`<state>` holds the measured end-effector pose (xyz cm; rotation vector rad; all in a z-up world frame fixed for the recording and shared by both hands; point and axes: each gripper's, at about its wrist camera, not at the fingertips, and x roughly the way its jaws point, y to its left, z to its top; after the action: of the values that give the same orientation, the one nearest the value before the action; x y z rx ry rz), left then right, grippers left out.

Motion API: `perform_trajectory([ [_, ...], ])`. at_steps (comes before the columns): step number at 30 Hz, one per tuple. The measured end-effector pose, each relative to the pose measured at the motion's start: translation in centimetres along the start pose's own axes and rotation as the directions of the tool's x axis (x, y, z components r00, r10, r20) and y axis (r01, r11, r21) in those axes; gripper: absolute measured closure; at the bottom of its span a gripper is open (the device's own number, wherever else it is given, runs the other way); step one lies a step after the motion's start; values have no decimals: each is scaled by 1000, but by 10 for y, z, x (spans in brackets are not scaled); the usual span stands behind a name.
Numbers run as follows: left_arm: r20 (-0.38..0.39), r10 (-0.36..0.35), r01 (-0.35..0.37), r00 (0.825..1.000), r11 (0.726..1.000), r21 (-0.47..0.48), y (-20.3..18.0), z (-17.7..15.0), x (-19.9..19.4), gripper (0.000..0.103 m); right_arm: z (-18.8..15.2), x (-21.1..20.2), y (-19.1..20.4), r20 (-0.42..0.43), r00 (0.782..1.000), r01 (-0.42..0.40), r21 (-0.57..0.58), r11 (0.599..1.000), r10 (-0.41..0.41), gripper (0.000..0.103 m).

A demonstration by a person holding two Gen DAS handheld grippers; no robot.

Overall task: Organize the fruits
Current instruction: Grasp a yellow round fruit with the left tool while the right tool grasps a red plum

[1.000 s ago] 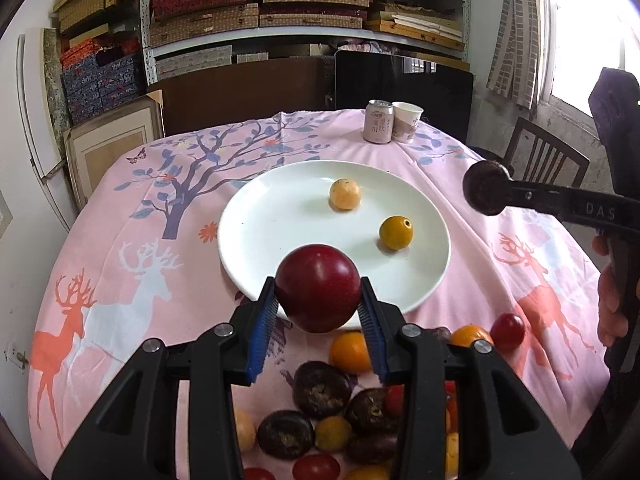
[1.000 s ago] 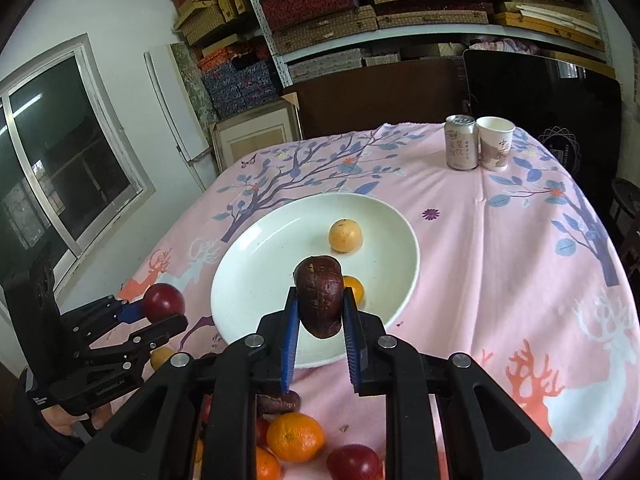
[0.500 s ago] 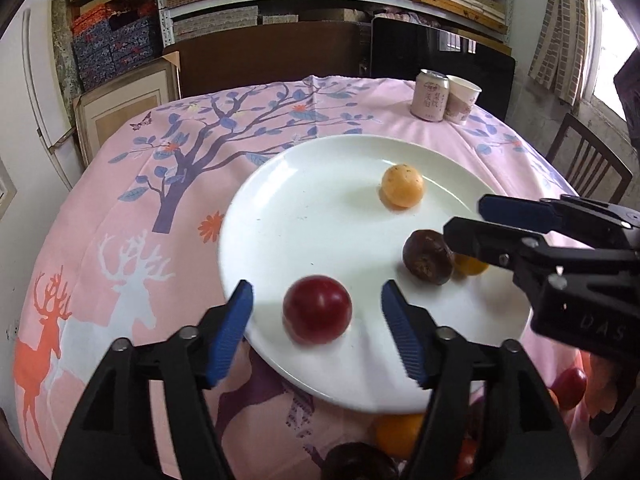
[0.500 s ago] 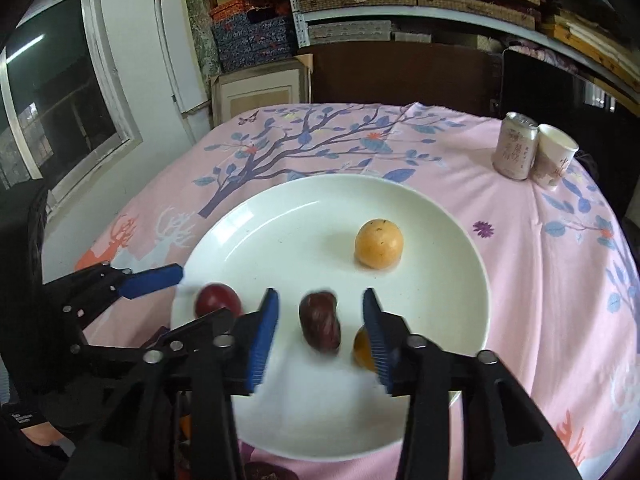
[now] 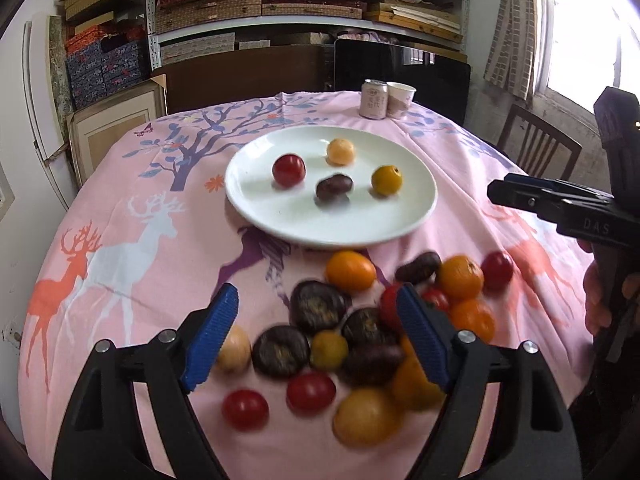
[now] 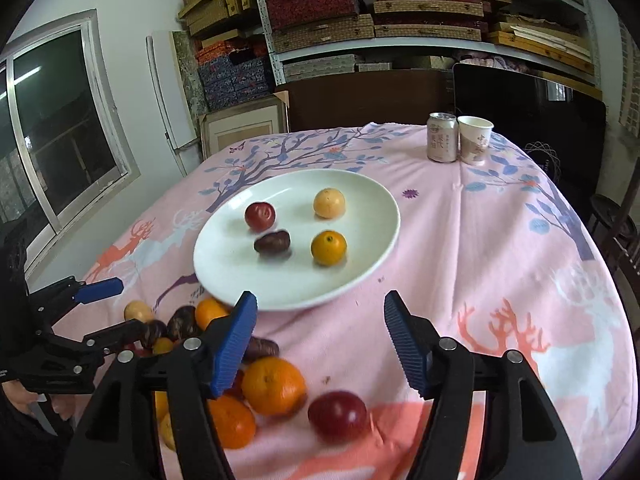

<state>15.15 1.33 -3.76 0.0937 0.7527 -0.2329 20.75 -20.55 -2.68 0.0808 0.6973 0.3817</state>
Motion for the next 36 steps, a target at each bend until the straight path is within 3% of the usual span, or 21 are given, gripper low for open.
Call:
perform_trajectory([
  [5, -36, -18, 18, 999, 1000, 2, -11, -45, -22, 24, -39, -11, -5, 2, 1000, -9, 35, 999, 9, 36],
  [9, -47, -13, 13, 999, 1000, 11, -20, -62, -27, 25, -57, -6, -11, -31, 999, -26, 82, 996, 28, 36],
  [15, -100, -11, 18, 995, 998, 66, -37, -70, -10, 47, -65, -9, -18, -33, 999, -24, 118, 993, 28, 36],
  [20, -125, -18, 23, 992, 999, 42, -38, -69, 9, 49, -69, -9, -20, -37, 999, -32, 123, 992, 37, 36],
  [24, -105, -25, 26, 994, 1000, 7, -32, -68, 10, 60, -68, -5, -24, -54, 997, -55, 140, 989, 63, 36],
  [30, -93, -58, 57, 994, 998, -9, -28, -73, -2, 60, -69, -3, -30, -61, 995, -72, 177, 982, 83, 36],
  [36, 27, -57, 58, 998, 998, -37, -19, -62, -41, 60, -69, -3, -27, -69, 996, -51, 156, 987, 62, 36],
])
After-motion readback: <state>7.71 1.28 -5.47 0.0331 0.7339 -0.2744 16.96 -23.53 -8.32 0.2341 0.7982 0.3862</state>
